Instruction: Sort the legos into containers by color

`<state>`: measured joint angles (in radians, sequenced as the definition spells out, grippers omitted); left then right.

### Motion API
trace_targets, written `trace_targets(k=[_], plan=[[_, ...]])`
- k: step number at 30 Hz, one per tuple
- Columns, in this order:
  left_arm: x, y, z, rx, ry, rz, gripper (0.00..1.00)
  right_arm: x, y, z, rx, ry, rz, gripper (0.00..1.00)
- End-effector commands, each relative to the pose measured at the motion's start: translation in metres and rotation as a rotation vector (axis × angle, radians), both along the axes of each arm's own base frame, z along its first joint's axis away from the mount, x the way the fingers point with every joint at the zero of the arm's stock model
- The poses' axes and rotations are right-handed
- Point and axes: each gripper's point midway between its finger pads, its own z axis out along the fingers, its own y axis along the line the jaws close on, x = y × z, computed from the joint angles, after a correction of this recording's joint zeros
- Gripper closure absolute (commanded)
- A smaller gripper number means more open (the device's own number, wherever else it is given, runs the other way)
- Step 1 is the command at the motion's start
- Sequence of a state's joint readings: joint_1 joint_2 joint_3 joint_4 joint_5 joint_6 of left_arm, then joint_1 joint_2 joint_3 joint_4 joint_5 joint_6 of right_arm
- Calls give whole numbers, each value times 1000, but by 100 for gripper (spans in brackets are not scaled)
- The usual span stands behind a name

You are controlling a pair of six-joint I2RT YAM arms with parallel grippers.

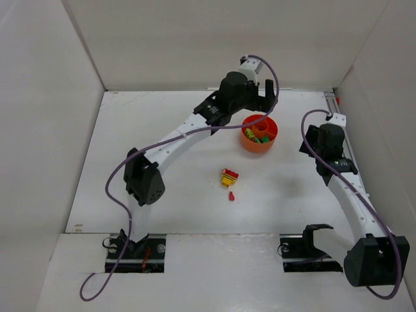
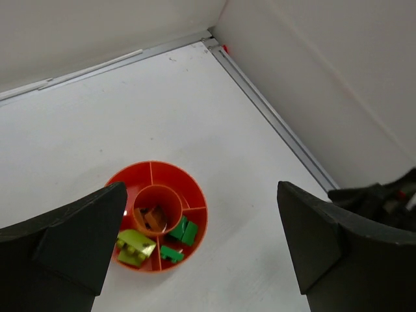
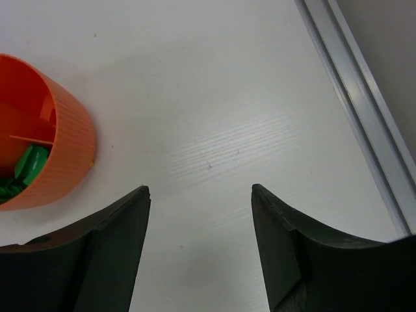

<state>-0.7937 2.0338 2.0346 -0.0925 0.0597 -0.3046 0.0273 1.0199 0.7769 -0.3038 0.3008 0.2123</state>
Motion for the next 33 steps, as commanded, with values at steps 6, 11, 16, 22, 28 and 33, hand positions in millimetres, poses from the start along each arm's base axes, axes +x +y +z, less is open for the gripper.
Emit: trace_targets(k=[6,11,16,22,28,33], plan=[[-17,110,6,-42,22,179,0,49,-32,53,-87,-57,-155,28],[-38,169,-29,17,97,339,0,87,-44,74,-135,4,-222,28],[-67,208,-48,32,184,386,0,107,-30,61,-144,78,-230,28],[-95,226,-63,44,274,396,0,115,-8,49,-140,83,-185,28],[-127,233,-80,-47,359,388,0,97,40,29,-191,135,2,28],[-158,252,-114,-82,433,422,0,53,112,15,-203,134,336,28]])
